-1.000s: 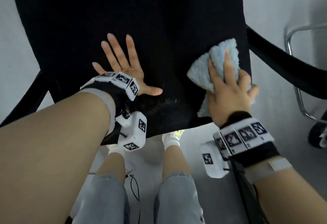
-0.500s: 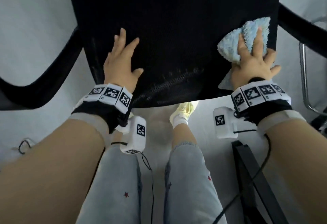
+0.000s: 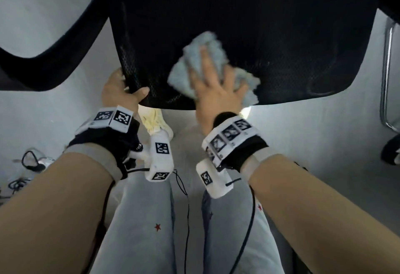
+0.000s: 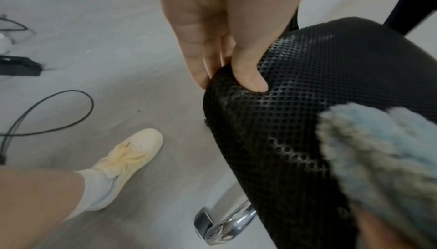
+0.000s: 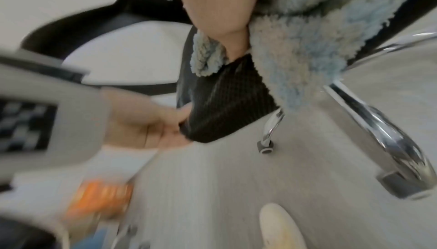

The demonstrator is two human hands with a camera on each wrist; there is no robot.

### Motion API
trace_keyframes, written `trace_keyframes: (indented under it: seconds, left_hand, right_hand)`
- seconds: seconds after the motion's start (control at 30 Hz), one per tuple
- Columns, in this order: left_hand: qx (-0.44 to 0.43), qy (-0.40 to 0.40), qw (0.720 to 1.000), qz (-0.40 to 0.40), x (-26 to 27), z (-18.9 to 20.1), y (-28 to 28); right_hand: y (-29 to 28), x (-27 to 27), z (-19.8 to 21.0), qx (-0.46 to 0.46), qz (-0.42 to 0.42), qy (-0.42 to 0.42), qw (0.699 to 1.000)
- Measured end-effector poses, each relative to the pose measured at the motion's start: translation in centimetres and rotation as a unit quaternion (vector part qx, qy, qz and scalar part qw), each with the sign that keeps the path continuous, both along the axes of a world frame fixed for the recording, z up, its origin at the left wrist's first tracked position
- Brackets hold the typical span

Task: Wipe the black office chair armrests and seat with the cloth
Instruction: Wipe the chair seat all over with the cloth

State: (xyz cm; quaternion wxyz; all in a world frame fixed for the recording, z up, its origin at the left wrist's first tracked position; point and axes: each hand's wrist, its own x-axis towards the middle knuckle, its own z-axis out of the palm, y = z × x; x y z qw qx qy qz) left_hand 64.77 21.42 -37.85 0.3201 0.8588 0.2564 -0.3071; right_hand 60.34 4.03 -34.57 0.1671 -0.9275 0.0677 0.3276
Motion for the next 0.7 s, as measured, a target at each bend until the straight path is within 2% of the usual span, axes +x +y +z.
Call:
trace_keyframes:
  seconds: [0.1,0.17,0.2,0.27,0.33,0.37,0.43,0.47,0.5,0.57,0.6,0.67,0.7]
  left_hand:
    - [0.007,0.024,0.999,-0.021,0.3,-0.2,0.4]
    - [0.005,0.040,0.999,-0.026,0.5,-0.2,0.5]
    - [0.004,0.046,0.999,-0.018,0.5,-0.3,0.4]
    - [0.009,0.050,0.999,-0.001,0.4,-0.1,-0.1]
    - [0.019,0.052,0.998,-0.005,0.1,-0.3,-0.8]
    - [0.015,0.054,0.998,-0.004,-0.2,-0.4,-1.1]
    - [-0.006,0.061,0.998,0.006,-0.4,-0.4,-1.8]
    - [-0.016,0.071,0.997,0.015,-0.4,-0.5,-2.1]
    - [-0.027,0.074,0.997,0.027,-0.4,-0.6,-2.3]
    - [-0.037,0.078,0.995,0.040,-0.5,-0.5,-2.5]
    - [-0.030,0.075,0.996,0.035,-0.4,-0.5,-2.6]
    - [-0.010,0.065,0.998,0.020,-0.1,-0.4,-2.6]
    - [-0.003,0.066,0.998,0.019,0.0,-0.5,-2.5]
  right_hand:
    - [-2.0,-0.4,-0.3,0.020,0.169,-0.030,0.985]
    - [-5.7,0.0,-0.5,-0.015,0.219,-0.020,0.975]
    - [-7.9,0.2,-0.5,-0.048,0.188,-0.009,0.981]
    - [-12.3,-0.1,0.0,-0.129,0.028,0.016,0.991]
    - [-15.4,-0.8,0.8,-0.174,-0.167,0.013,0.970]
    - [-15.9,-1.0,1.0,-0.185,-0.238,0.012,0.953]
    - [-14.5,-0.2,0.7,-0.203,-0.303,0.050,0.930]
    - [-12.7,0.3,0.4,-0.199,-0.291,0.075,0.933]
    - [-10.1,0.5,0.1,-0.174,-0.247,0.086,0.949]
    - [-4.6,-0.3,0.0,-0.068,-0.089,0.051,0.992]
    - [-2.5,-1.1,0.3,-0.006,0.002,0.037,0.999]
    - [-1.6,-2.1,0.7,0.061,0.146,0.025,0.987]
    - [-2.7,-1.9,0.7,0.053,0.199,0.017,0.978]
